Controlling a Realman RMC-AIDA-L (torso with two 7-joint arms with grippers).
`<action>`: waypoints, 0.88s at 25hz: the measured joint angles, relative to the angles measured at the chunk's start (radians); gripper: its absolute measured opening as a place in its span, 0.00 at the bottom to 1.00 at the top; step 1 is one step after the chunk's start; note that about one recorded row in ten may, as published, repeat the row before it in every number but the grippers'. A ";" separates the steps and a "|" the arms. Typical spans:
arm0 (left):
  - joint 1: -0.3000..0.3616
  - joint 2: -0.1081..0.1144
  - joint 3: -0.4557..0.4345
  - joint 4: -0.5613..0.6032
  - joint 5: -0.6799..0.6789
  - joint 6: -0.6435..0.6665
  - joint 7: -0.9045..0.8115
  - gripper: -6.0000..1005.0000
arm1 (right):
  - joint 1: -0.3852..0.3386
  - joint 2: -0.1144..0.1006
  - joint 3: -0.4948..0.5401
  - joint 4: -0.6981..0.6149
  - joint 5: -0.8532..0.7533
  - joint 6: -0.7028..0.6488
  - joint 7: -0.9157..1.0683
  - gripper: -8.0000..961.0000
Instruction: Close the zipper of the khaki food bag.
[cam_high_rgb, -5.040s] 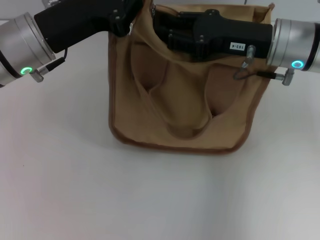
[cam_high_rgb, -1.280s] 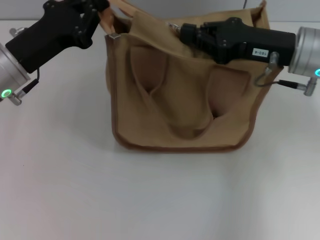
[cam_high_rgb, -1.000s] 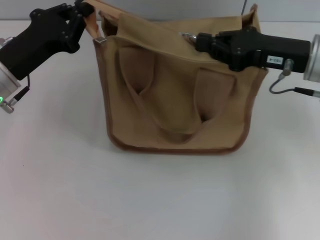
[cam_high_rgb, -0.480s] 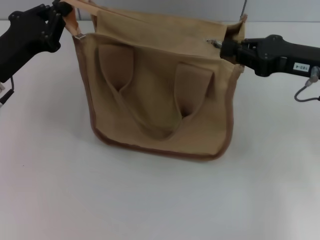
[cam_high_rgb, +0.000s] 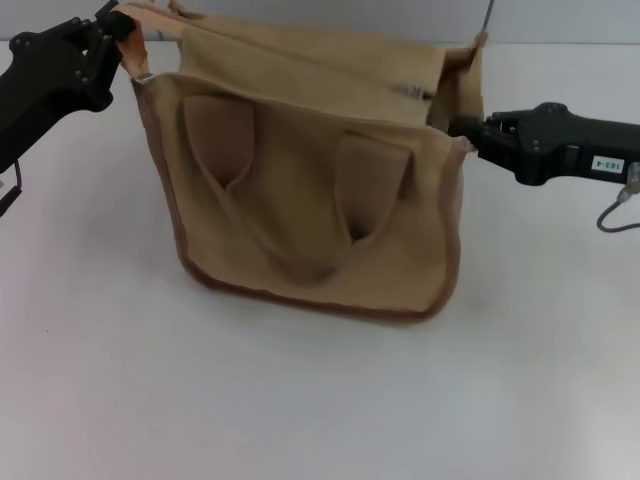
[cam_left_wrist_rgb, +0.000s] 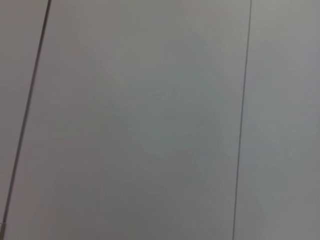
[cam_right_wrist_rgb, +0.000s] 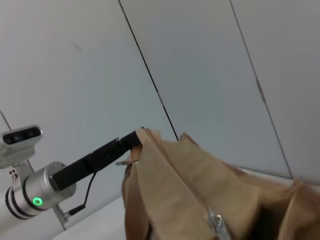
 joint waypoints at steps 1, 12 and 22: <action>0.001 0.000 0.000 -0.002 0.000 0.000 0.000 0.14 | -0.004 0.001 0.015 -0.001 0.000 -0.018 -0.002 0.01; 0.002 -0.004 0.013 -0.015 0.009 0.072 0.051 0.14 | -0.023 0.010 0.183 0.002 0.007 -0.150 -0.015 0.06; 0.035 -0.003 -0.012 -0.012 -0.050 0.239 0.131 0.25 | -0.070 0.014 0.191 0.038 0.104 -0.269 -0.113 0.38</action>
